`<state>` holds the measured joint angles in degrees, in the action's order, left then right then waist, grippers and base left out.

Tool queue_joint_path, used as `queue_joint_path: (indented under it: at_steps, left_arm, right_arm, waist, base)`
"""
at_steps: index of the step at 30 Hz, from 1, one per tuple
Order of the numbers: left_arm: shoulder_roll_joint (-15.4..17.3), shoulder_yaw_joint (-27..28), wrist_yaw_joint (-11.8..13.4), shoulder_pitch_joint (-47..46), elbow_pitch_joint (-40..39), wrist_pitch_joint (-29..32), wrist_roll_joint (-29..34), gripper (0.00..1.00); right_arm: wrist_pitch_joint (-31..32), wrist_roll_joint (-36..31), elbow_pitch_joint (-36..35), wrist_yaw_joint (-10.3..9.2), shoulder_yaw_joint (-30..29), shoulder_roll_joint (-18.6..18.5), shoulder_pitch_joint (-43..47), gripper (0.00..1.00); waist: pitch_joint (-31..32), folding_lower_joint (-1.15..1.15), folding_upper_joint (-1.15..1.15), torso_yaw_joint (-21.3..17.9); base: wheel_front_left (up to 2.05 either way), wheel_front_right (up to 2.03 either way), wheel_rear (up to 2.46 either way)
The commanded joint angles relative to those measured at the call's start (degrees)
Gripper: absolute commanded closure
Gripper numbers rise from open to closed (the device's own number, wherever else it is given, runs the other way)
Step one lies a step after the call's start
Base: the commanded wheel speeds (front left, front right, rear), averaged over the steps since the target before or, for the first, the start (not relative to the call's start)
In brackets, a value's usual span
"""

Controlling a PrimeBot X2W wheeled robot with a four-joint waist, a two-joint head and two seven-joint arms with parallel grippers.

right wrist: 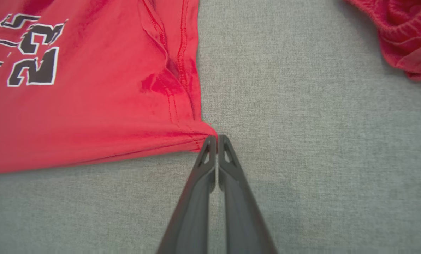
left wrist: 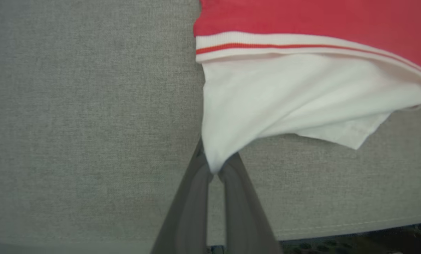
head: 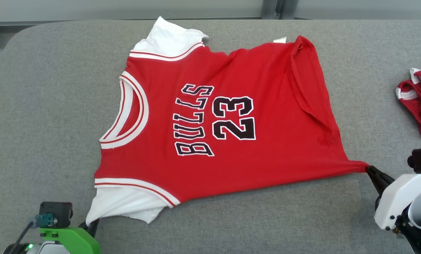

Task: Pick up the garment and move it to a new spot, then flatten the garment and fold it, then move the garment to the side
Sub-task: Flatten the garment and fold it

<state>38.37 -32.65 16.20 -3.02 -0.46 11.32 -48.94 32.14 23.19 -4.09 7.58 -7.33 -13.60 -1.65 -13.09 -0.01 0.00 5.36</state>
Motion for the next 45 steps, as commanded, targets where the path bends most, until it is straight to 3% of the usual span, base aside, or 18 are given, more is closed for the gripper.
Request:
queue_joint_path:
  at_steps: [1,7,14,19,28,38,39,40,45]
  left_arm:
    - [2.08,-1.07,-0.24,0.58,0.08,1.92,1.42,1.00]
    - [1.14,-2.05,-0.93,0.68,-0.67,4.01,-0.23,1.00]
    - [-1.13,2.49,-2.42,-1.75,-5.26,1.99,-5.69,1.00]
    - [-1.38,4.09,-2.69,-5.73,-5.48,2.13,-6.03,1.00]
    - [-3.78,2.03,-3.74,-18.19,3.13,3.03,-0.85,1.00]
    - [-7.68,-2.46,-7.31,-29.32,13.64,2.88,4.72,1.00]
    - [-7.93,-2.73,-7.70,-30.12,14.12,2.06,5.33,0.77]
    - [-8.24,-2.67,-7.85,-30.74,14.63,0.94,5.71,0.00]
    - [-10.01,-1.97,-7.04,-30.62,16.24,-6.78,8.22,0.00]
  right_arm:
    - [-0.59,-0.70,0.24,-0.17,-0.90,-0.22,1.58,1.00]
    - [-2.50,1.96,0.07,-0.16,-0.87,1.78,2.84,1.00]
    - [-4.83,6.78,-3.39,-0.13,-0.93,3.32,0.16,1.00]
    - [-5.52,7.63,-2.65,-0.13,-0.39,3.08,-4.47,1.00]
    - [-6.86,6.65,4.85,-0.13,2.28,0.39,-14.84,1.00]
    - [-9.60,4.27,12.47,-0.13,6.91,-2.45,-22.94,1.00]
    - [-9.92,4.18,12.98,-0.13,7.17,-2.53,-23.29,0.51]
    - [-10.55,4.03,13.27,-0.13,7.26,-2.58,-23.56,0.00]
    - [-14.90,3.48,12.44,-0.13,7.23,-2.80,-23.53,0.00]
  waist:
    - [0.09,0.01,0.00,0.17]
    - [-0.13,0.01,0.00,-0.15]
    - [-0.23,0.01,0.00,-0.64]
    - [-0.98,0.01,0.00,-0.71]
    - [-5.51,0.01,0.00,0.32]
    - [-9.52,0.01,0.00,1.02]
    - [-9.65,0.01,0.00,1.04]
    - [-9.75,0.01,0.00,1.05]
    - [-9.50,0.01,0.00,1.06]
  base:
    - [0.00,0.00,0.00]
    - [0.00,0.00,0.00]
    - [0.00,0.00,0.00]
    - [0.00,0.00,0.00]
    - [0.00,0.00,0.00]
    - [0.00,0.00,0.00]
    - [0.00,0.00,0.00]
    - [0.00,0.00,0.00]
    - [0.00,0.00,0.00]
